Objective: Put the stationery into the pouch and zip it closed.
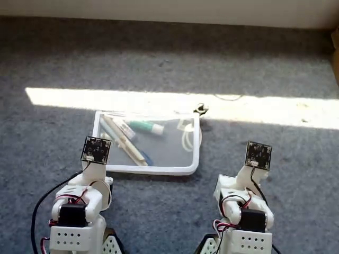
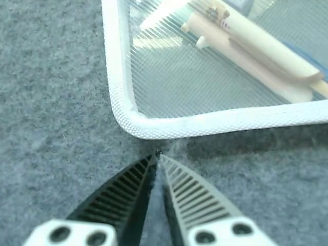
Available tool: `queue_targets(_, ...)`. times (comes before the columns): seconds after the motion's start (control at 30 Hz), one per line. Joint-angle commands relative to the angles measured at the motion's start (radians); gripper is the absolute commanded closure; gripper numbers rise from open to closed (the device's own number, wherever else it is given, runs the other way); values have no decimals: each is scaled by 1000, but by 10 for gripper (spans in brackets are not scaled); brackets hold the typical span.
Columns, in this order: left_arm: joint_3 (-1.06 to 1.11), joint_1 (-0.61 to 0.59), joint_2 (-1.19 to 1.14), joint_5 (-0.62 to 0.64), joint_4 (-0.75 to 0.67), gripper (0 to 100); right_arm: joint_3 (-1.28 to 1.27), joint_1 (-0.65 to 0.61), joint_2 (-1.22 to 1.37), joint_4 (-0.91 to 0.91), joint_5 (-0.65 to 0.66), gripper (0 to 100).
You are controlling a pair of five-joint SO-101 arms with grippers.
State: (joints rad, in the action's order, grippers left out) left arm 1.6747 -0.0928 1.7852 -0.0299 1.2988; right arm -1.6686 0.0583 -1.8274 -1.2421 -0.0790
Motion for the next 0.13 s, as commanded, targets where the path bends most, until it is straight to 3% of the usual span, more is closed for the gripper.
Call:
queue_targets(0.0, 22, -16, 1, 9, 8, 989, -154, -4, -8, -8, -6, 994)
queue_targets(0.1, 22, -16, 1, 9, 8, 989, -154, -4, -8, -8, -6, 994)
